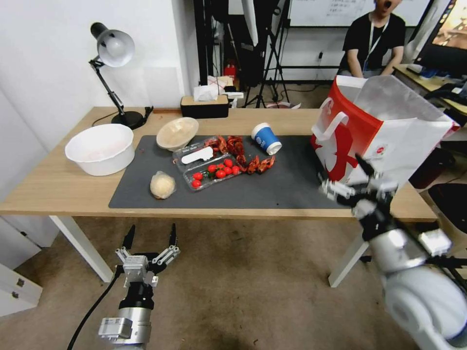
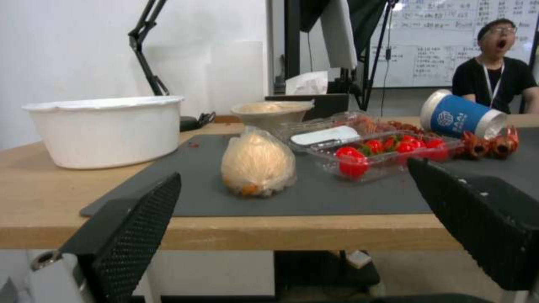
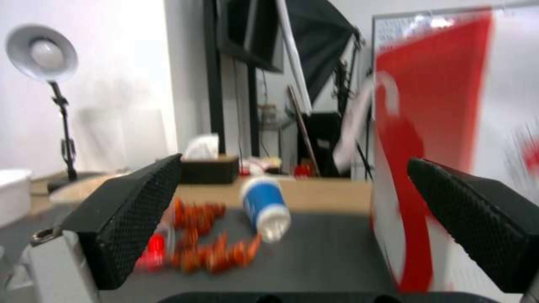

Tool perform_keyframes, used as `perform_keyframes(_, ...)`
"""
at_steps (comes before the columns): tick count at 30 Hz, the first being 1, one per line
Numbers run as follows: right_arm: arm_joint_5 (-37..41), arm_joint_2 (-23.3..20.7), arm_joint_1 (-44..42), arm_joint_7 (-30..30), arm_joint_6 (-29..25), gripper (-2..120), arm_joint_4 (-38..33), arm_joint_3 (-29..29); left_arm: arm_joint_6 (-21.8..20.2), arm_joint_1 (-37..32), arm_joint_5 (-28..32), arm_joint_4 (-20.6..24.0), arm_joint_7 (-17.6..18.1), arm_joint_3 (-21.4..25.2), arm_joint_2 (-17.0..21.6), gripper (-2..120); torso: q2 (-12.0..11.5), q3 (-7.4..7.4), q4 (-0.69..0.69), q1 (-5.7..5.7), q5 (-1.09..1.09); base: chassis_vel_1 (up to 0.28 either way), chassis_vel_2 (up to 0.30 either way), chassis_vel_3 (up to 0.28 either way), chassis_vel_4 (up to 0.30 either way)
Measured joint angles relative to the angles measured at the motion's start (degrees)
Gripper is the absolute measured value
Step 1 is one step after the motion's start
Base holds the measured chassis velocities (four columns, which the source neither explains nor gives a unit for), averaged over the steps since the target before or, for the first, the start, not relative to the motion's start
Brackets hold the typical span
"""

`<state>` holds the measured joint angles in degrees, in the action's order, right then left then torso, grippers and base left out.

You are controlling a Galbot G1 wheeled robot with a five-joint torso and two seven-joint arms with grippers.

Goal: Pick up the trash from the table and place it into the takeout bag.

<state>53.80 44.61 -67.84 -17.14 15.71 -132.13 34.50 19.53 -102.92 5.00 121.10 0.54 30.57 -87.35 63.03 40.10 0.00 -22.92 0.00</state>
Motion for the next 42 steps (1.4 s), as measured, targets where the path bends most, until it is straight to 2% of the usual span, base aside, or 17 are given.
perform_keyframes(4, -8.8, 3.3, -8.3, 3.6, -7.2, 100, -1.0, -0.7, 0.2, -0.1, 0.0, -0.2, 0.0, 0.0, 0.0, 100, 0.0, 0.0, -0.02, 0.0, 0.02, 0.0, 0.0, 0.0, 0.0)
perform_keyframes(6, -11.2, 4.3, -10.4, 4.6, -8.9, 100, -1.1, -0.8, 0.3, -0.2, 0.0, -0.2, 0.0, 0.0, 0.0, 100, 0.0, 0.0, -0.02, 0.0, 0.01, 0.0, 0.0, 0.0, 0.0)
perform_keyframes(7, -14.3, 5.2, -12.1, 6.1, -11.9, 100, -0.7, -0.9, 0.5, -0.3, 0.0, -0.2, 0.0, 0.0, 0.0, 100, 0.0, 0.0, 0.03, 0.0, -0.04, 0.0, 0.0, 0.0, 0.0)
perform_keyframes(8, -14.3, 5.2, -12.1, 6.1, -11.9, 100, -0.7, -0.9, 0.5, -0.3, 0.0, -0.2, 0.0, 0.0, 0.0, 100, 0.0, 0.0, 0.03, 0.0, -0.04, 0.0, 0.0, 0.0, 0.0)
perform_keyframes(9, -18.8, 7.1, -15.9, 8.5, -17.1, 100, -0.1, -1.3, 0.6, -0.6, 0.0, -0.2, -0.1, -0.1, 0.0, 100, 0.0, 0.0, 0.03, 0.0, -0.01, 0.0, 0.0, 0.0, 0.0)
perform_keyframes(10, -20.8, 8.4, -19.1, 9.3, -19.8, 100, 0.6, -1.6, 0.7, -0.7, 0.0, -0.2, -0.1, -0.1, 0.0, 100, 0.0, 0.0, 0.0, 0.0, 0.04, 0.0, 0.0, 0.0, 0.0)
perform_keyframes(11, -22.7, 10.2, -22.5, 9.7, -23.5, 100, 1.6, -1.8, 0.8, -0.7, 0.0, -0.2, -0.2, -0.1, 0.0, 100, 0.0, -0.01, -0.02, 0.01, -0.02, 0.0, 0.0, 0.0, 0.0)
perform_keyframes(12, -22.7, 10.2, -22.5, 9.7, -23.5, 100, 1.6, -1.8, 0.8, -0.7, 0.0, -0.2, -0.2, -0.1, 0.0, 100, 0.0, -0.01, -0.02, 0.01, -0.02, 0.0, 0.0, 0.0, 0.0)
perform_keyframes(14, -24.5, 12.7, -26.5, 10.4, -28.1, 100, 3.3, -2.1, 0.9, -0.7, 0.0, -0.5, -0.2, -0.1, 0.1, 100, 0.0, -0.01, 0.02, 0.01, -0.01, 0.0, 0.0, 0.0, 0.0)
perform_keyframes(15, -25.5, 14.3, -28.5, 11.1, -30.7, 100, 4.7, -2.4, 1.0, -0.7, 0.0, -0.7, -0.2, -0.2, 0.1, 100, 0.0, -0.01, -0.01, 0.01, -0.01, 0.0, 0.0, 0.0, 0.0)
perform_keyframes(19, -26.8, 16.7, -31.0, 12.0, -34.4, 100, 7.7, -2.8, 1.0, -0.6, 0.0, -0.7, -0.2, -0.5, 0.2, 100, 0.0, -0.01, 0.0, 0.02, 0.0, 0.0, 0.0, 0.0, 0.0)
perform_keyframes(27, -27.3, 20.0, -33.2, 13.0, -36.2, 100, 12.1, -4.6, 1.1, -0.9, 0.0, -0.7, -0.3, -0.6, 0.5, 100, 0.0, 0.0, 0.0, 0.0, 0.0, 0.0, 0.0, 0.0, 0.0)
perform_keyframes(40, -28.0, 21.1, -33.2, 13.7, -36.4, 100, 12.8, -5.3, 1.3, -0.8, 0.0, -0.9, -0.3, -0.6, 0.6, 100, 0.0, 0.0, 0.0, 0.0, 0.0, 0.0, 0.0, 0.0, 0.0)
perform_keyframes(42, -28.0, 21.0, -32.1, 13.7, -35.0, 100, 12.5, -5.5, 1.3, -0.7, 0.1, -0.9, -0.3, -0.4, 0.8, 100, 0.0, 0.0, 0.0, 0.0, 0.0, 0.0, 0.0, 0.0, 0.0)
